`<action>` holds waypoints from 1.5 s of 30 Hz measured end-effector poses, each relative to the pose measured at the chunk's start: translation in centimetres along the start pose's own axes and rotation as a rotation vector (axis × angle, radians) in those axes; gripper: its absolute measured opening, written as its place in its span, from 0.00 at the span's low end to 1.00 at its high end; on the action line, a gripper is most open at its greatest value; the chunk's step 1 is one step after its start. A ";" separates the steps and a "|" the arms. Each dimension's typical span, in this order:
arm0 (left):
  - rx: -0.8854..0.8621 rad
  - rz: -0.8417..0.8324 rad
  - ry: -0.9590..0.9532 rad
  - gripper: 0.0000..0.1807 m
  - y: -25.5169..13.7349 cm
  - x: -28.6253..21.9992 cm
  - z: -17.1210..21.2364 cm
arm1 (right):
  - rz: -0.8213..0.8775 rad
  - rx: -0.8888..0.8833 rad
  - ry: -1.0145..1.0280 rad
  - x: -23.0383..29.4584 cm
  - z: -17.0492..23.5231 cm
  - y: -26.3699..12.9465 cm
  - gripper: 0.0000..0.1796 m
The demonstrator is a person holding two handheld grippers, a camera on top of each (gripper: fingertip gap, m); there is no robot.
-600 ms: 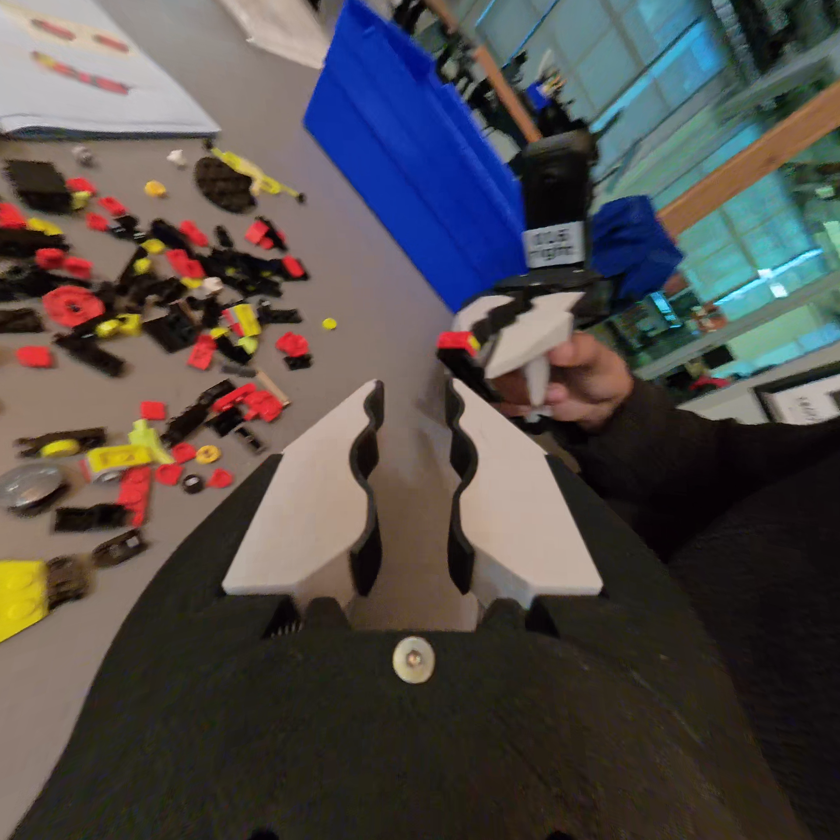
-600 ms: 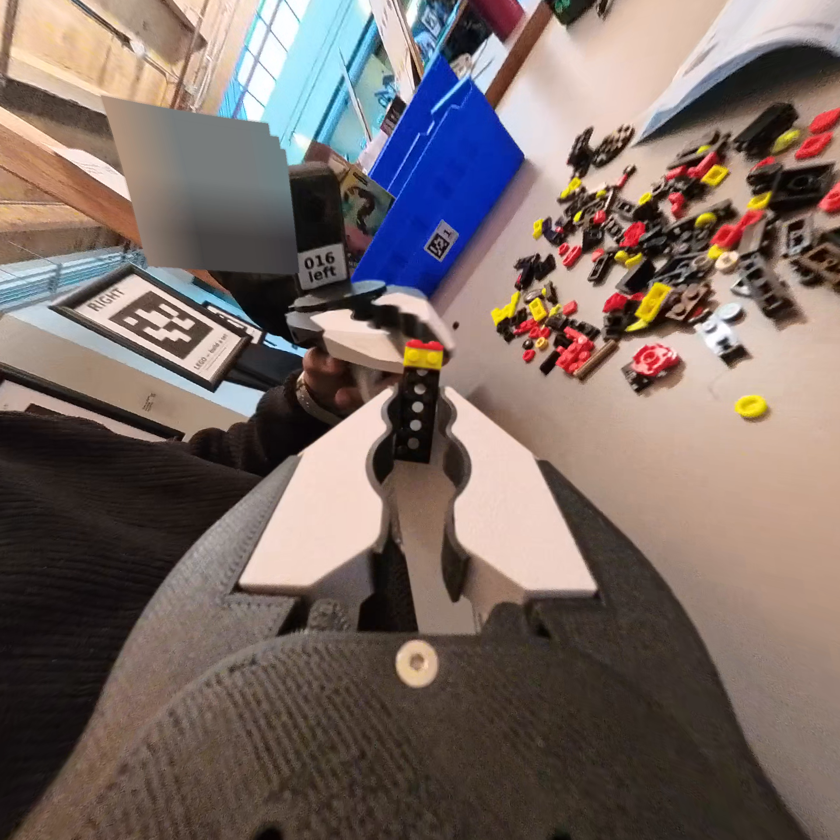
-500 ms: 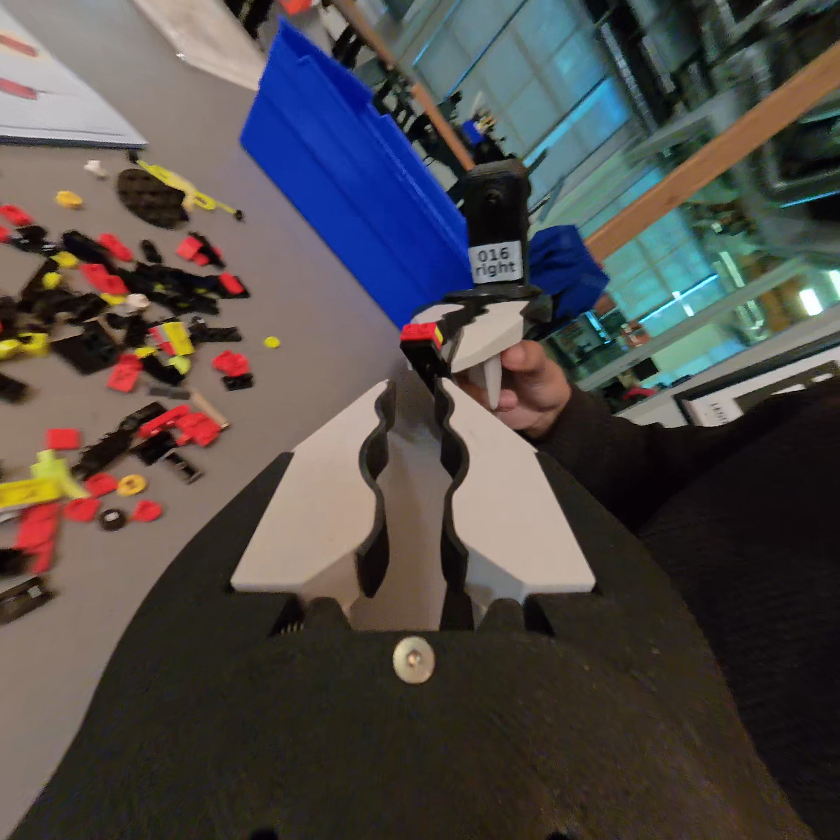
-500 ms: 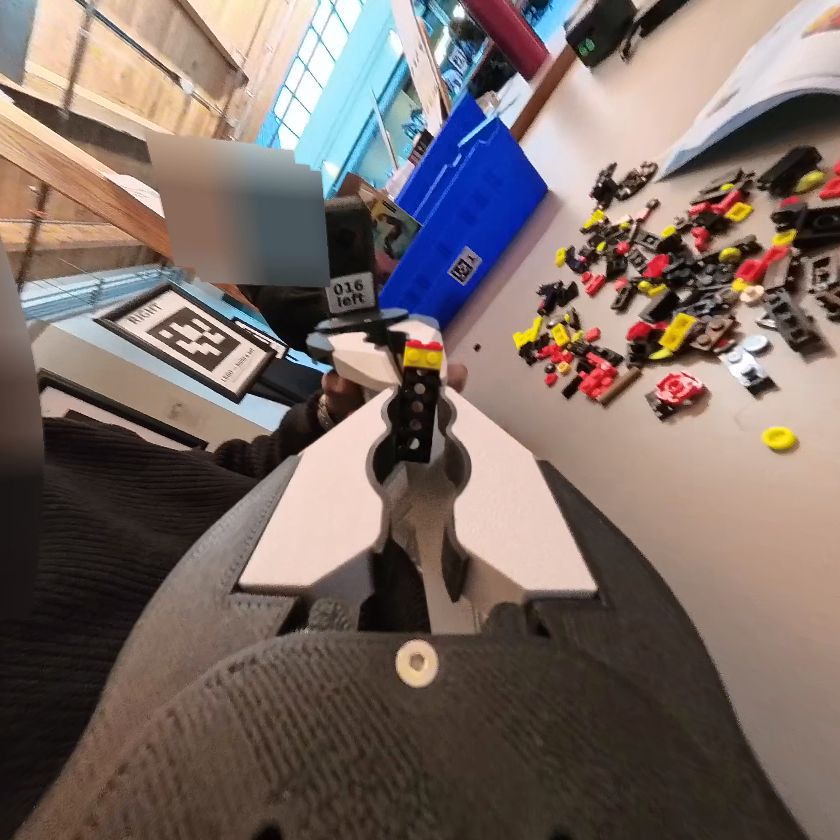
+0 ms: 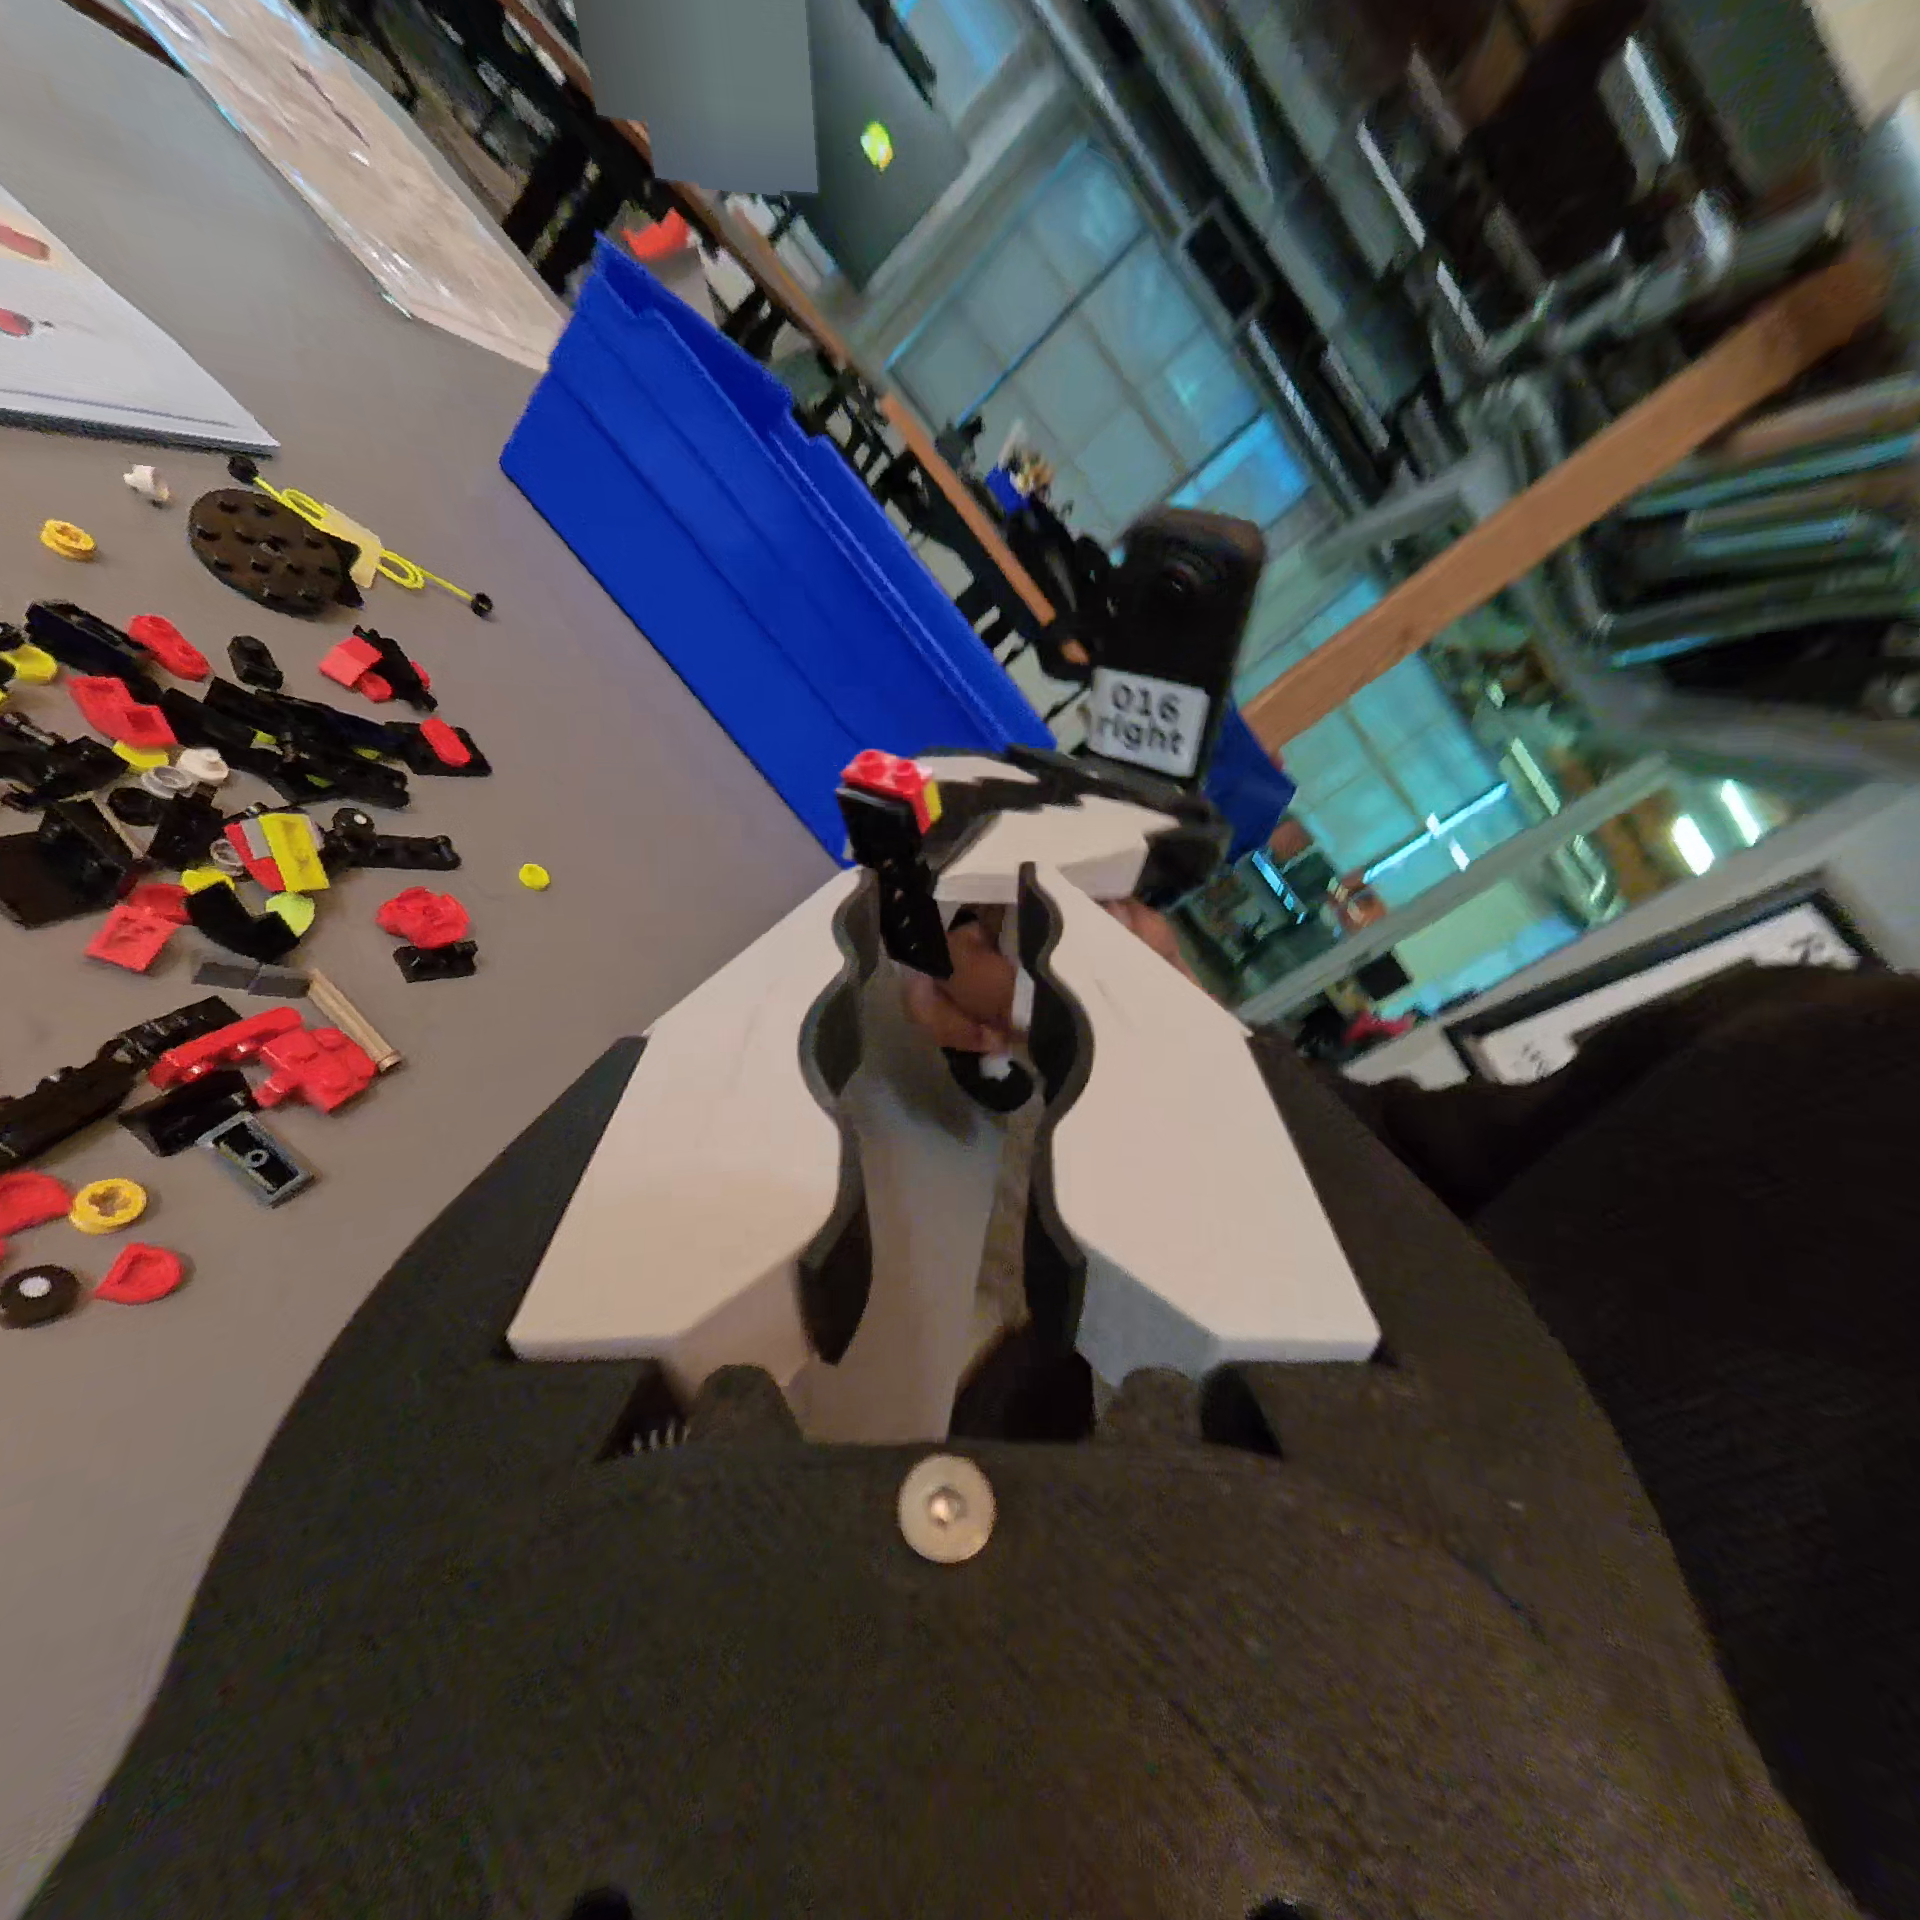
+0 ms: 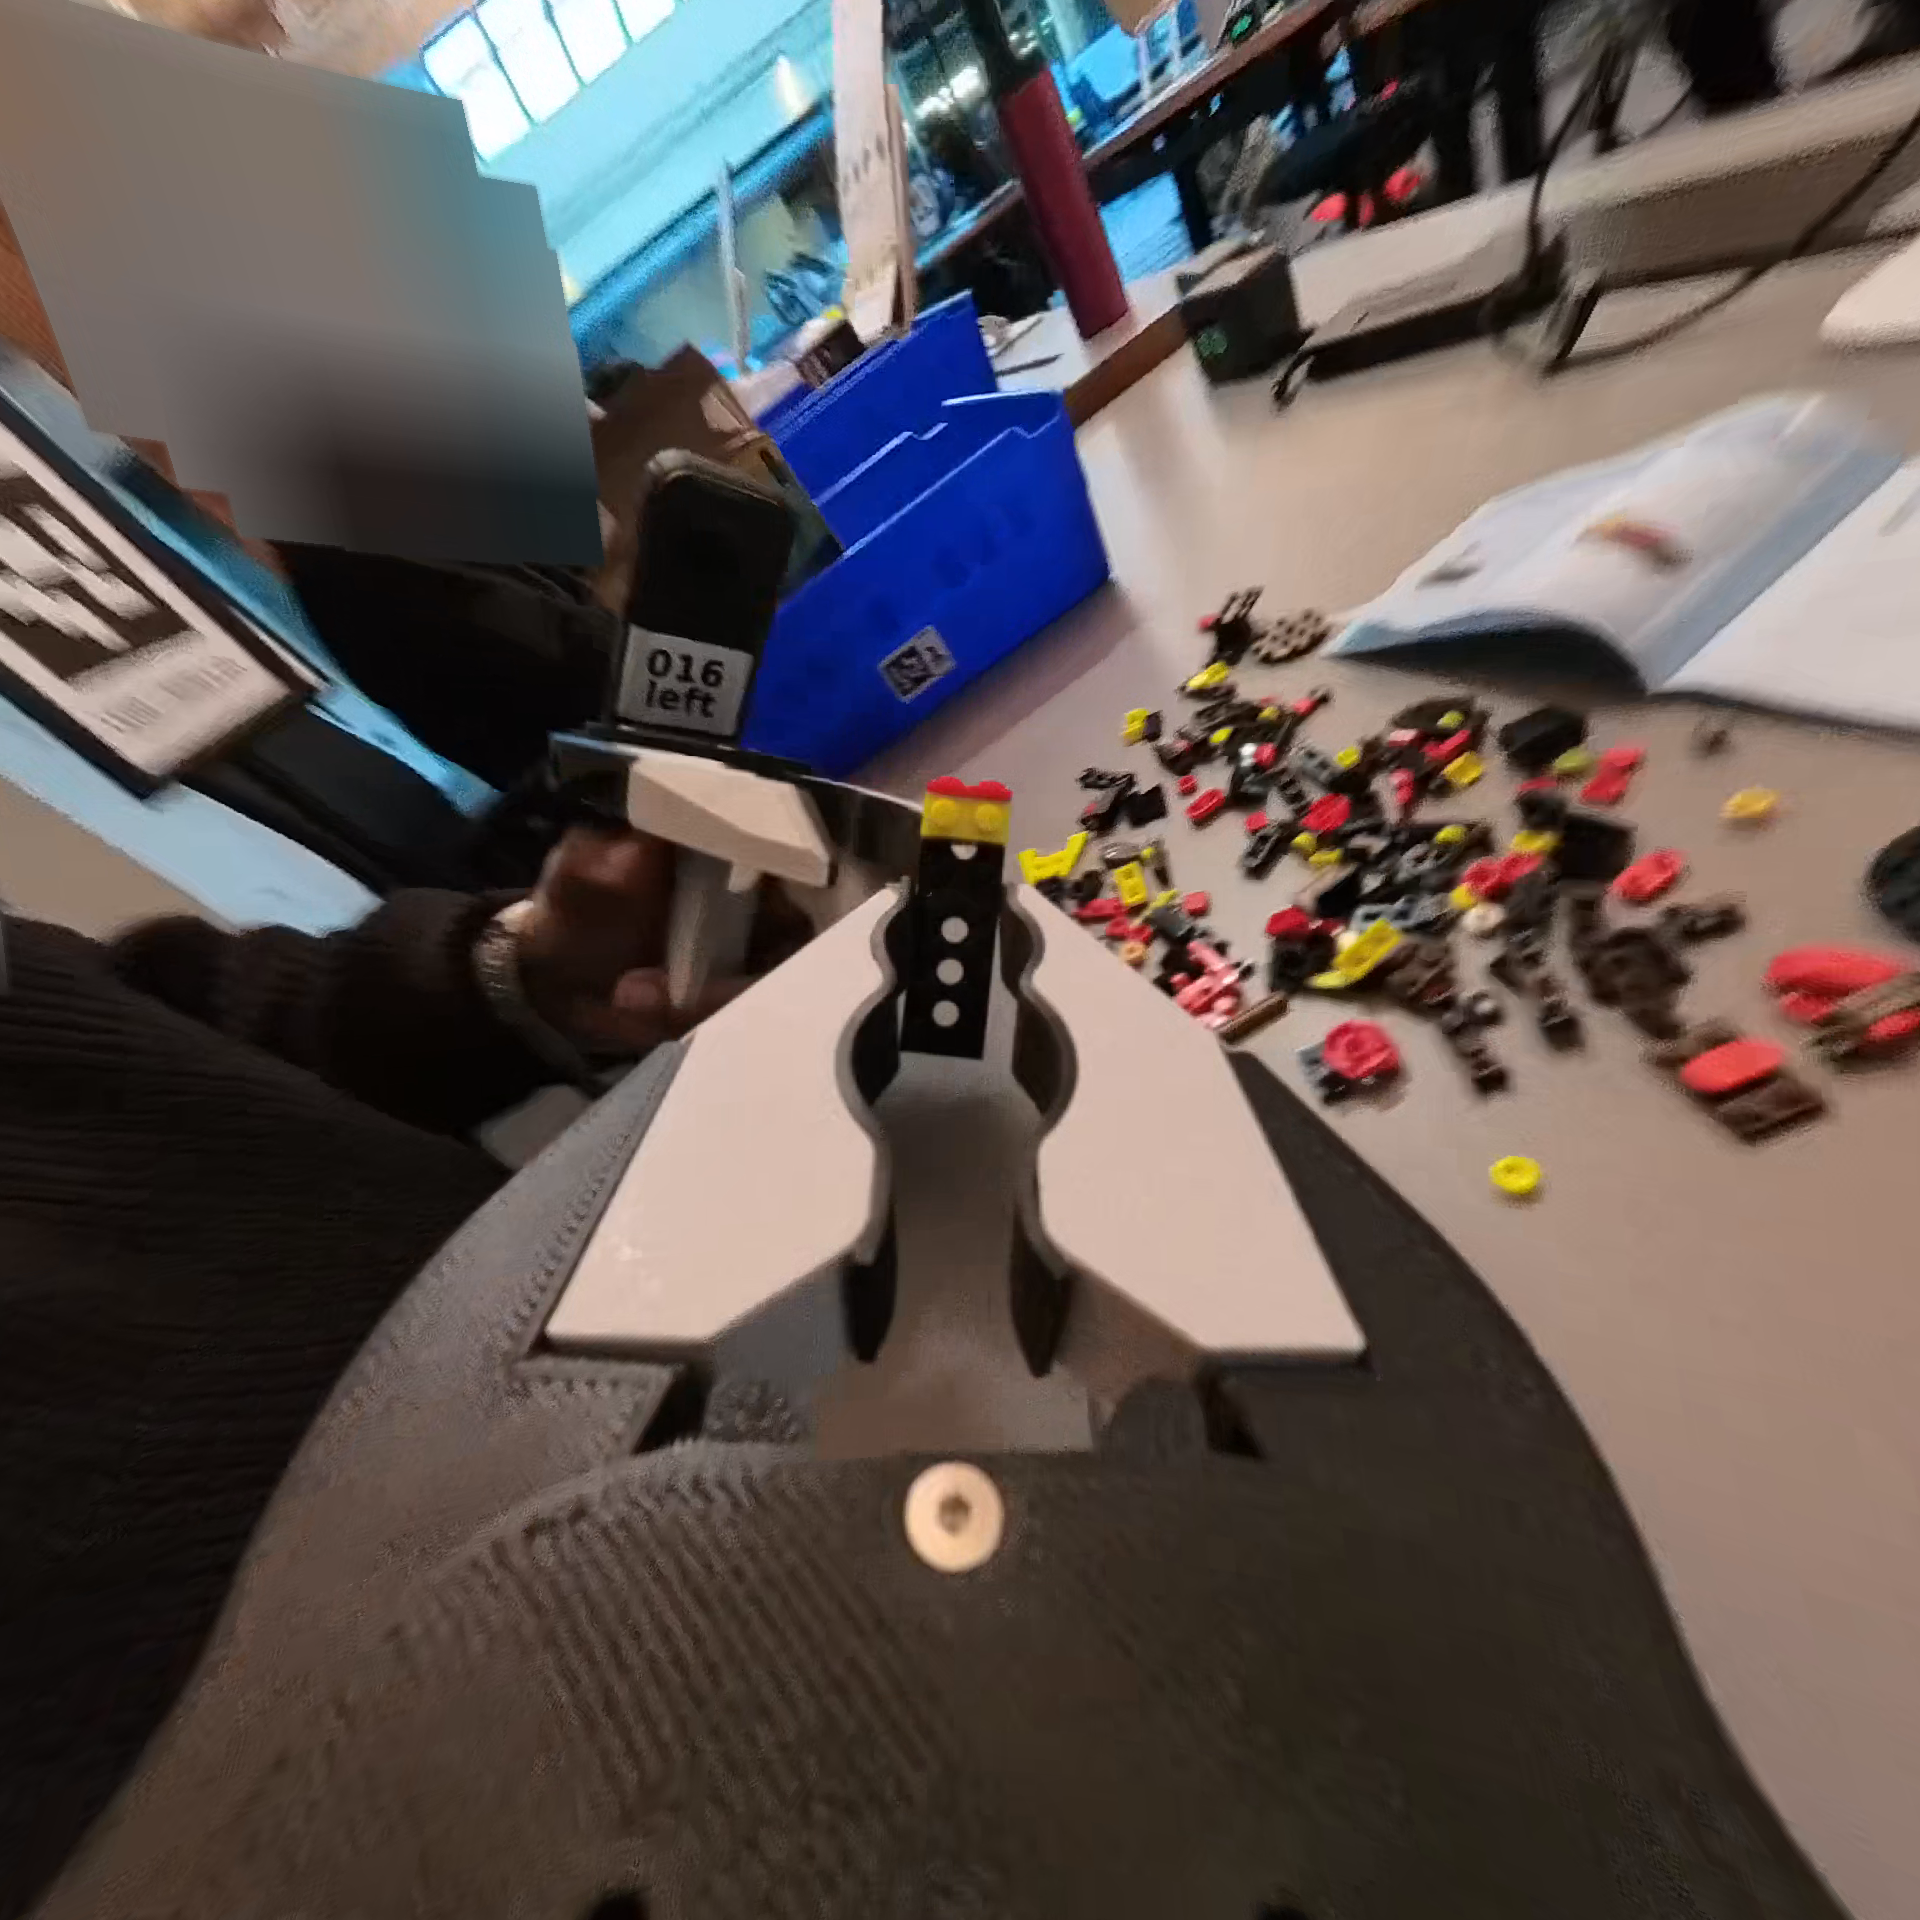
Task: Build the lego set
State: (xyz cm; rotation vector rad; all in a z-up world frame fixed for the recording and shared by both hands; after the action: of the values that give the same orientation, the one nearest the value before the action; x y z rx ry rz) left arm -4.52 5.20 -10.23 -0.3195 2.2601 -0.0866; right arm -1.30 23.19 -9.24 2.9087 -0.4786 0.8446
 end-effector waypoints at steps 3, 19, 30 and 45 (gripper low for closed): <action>-0.057 -0.021 -0.082 0.19 0.1 0.2 0.0 | 0.130 0.074 -0.214 1.2 -0.2 0.9 0.08; -0.216 -0.118 -0.127 0.06 -0.7 -0.1 0.2 | 0.303 0.120 -0.507 2.8 -0.2 2.4 0.08; -0.190 -0.079 0.211 0.05 -1.9 -0.6 -1.1 | 0.032 0.040 -0.320 1.9 -0.9 0.4 0.27; -0.053 0.229 0.382 0.05 -2.1 -2.5 -0.4 | -0.390 0.040 -0.113 2.3 -0.5 0.2 0.07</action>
State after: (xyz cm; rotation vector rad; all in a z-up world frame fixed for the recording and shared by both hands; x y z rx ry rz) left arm -2.85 3.76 -7.78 -0.0723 2.6648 0.0365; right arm 0.19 22.41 -7.55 2.9461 0.1033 0.6408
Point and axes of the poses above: each gripper's, where its closed fingertips meet, y out along the fingers, z out of its underside, x = y × z across the jaws, the point moved 10 cm from there along -y, back along the fingers, and after that the axes turned 14 degrees about -z, right-handed, at the moved point
